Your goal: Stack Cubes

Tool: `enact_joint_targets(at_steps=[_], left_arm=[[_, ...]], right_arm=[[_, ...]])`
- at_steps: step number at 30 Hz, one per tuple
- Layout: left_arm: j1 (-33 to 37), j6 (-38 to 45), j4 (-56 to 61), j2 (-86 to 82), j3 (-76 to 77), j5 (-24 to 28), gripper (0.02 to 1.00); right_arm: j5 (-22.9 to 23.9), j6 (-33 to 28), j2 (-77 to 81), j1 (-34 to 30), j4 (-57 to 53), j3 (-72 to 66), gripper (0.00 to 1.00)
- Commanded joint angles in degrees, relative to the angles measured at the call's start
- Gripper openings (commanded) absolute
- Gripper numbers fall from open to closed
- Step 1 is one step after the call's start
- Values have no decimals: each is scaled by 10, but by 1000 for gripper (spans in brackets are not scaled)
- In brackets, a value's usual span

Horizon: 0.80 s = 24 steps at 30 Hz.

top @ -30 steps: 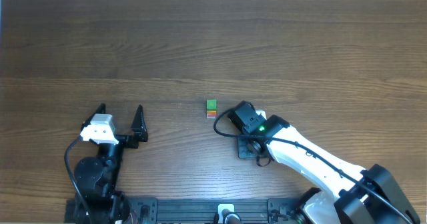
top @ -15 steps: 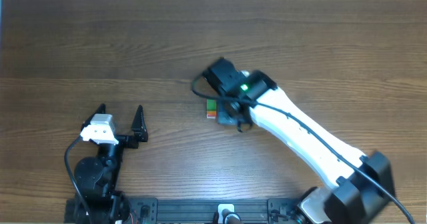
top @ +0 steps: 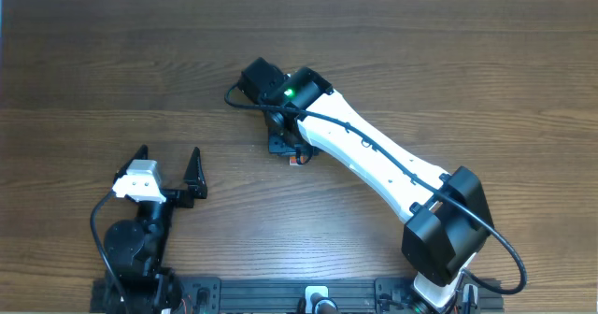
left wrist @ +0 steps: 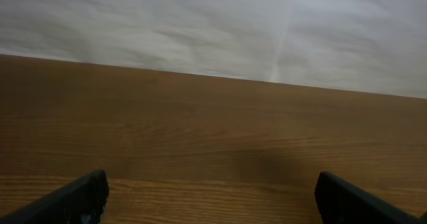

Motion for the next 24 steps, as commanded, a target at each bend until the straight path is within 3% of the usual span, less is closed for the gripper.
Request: enact_joint_targets(at_steps=[1,24], left_arm=[[4,9,0,-3,-3,7,1000],[4,9,0,-3,-3,7,1000]], right_arm=[[11,17,7,3,3,14,12],[13,2,36,-8,24,14,12]])
